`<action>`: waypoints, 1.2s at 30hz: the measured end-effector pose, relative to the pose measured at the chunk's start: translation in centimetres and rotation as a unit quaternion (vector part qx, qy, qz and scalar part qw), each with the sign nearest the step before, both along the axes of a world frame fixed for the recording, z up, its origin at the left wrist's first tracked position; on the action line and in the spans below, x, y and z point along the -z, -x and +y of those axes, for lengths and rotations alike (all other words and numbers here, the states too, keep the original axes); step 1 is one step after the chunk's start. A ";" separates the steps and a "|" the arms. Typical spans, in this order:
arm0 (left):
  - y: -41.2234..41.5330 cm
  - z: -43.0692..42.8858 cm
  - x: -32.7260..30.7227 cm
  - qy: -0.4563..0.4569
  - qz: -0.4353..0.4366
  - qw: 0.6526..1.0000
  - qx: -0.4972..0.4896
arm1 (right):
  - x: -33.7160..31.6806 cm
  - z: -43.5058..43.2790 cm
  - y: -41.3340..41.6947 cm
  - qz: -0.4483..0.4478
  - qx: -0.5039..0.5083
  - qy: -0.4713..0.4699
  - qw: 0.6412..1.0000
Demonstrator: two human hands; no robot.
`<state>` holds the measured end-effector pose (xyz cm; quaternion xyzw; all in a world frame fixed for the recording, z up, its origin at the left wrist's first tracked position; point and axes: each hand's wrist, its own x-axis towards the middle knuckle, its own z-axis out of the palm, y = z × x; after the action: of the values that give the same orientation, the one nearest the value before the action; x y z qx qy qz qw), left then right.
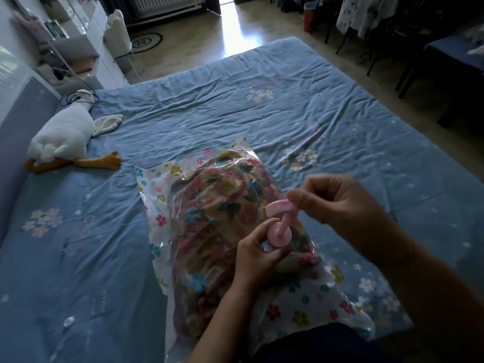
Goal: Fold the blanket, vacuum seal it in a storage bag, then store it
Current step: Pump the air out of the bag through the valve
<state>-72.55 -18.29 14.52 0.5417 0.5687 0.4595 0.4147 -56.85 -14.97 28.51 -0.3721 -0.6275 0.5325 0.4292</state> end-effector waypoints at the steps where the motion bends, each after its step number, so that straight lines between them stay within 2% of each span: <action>1: 0.0 0.0 -0.1 0.001 0.004 1.000 0.000 | -0.8 0.1 -0.1 0.038 -0.007 -0.008 0.999; 3: -0.3 -0.2 0.0 0.000 0.004 1.000 -0.001 | 0.0 0.2 0.0 0.055 -0.001 0.002 0.998; 4: -0.3 -0.3 0.0 0.000 -0.001 1.000 -0.002 | 1.4 0.1 0.2 0.021 0.006 0.017 1.000; 7: -0.4 -0.6 0.1 -0.007 -0.007 1.000 0.003 | 6.9 0.0 0.5 -0.164 0.015 0.062 0.984; 9: -0.3 -0.8 0.0 -0.005 -0.014 1.000 0.008 | 8.5 -0.1 0.4 -0.208 0.023 0.065 0.976; 11: -0.2 -0.7 -0.1 -0.007 -0.008 1.000 0.010 | 6.3 -0.3 0.5 -0.164 0.034 0.021 0.986; 15: 0.0 -0.4 -0.3 0.001 0.001 1.000 -0.002 | -0.9 -0.4 0.5 0.026 0.015 -0.031 0.999; 17: -0.2 -0.6 -0.3 0.001 0.002 1.000 -0.001 | -0.7 -0.2 0.4 0.053 0.009 -0.035 0.998; 18: -0.3 -0.7 -0.3 0.001 -0.001 1.000 -0.005 | 0.4 -0.2 0.5 0.033 0.015 -0.021 0.999; 20: -0.4 -0.7 -0.1 -0.005 -0.003 1.000 -0.008 | 4.2 -0.1 0.8 -0.061 0.026 0.022 0.998; 22: -0.3 -0.8 -0.1 -0.012 -0.002 1.000 0.002 | 7.6 -0.2 0.8 -0.158 0.028 0.059 0.985; 23: -0.3 -1.0 -0.1 -0.012 -0.005 1.000 0.005 | 8.4 -0.2 0.7 -0.179 0.033 0.065 0.981; 25: -0.2 -0.8 -0.1 -0.012 -0.007 1.000 0.006 | 7.2 -0.3 0.7 -0.161 0.039 0.042 0.985; 29: -0.2 -0.5 -0.4 -0.004 -0.002 1.000 -0.007 | 0.1 -0.3 0.5 0.014 0.035 -0.026 0.999; 31: -0.4 -0.7 -0.4 -0.003 0.002 1.000 -0.005 | -0.5 -0.2 0.3 0.061 0.031 -0.037 0.997; 33: -0.5 -0.8 -0.5 -0.004 -0.001 1.000 -0.008 | 1.7 -0.1 0.6 0.006 0.041 -0.014 0.999; 36: -0.6 -0.9 -0.9 -0.014 -0.002 1.000 0.006 | 7.1 -0.3 0.6 -0.152 0.039 0.068 0.985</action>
<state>-71.96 -19.22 15.40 0.5497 0.5581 0.4665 0.4109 -57.49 -15.27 21.43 -0.5012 -0.6325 0.4944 0.3230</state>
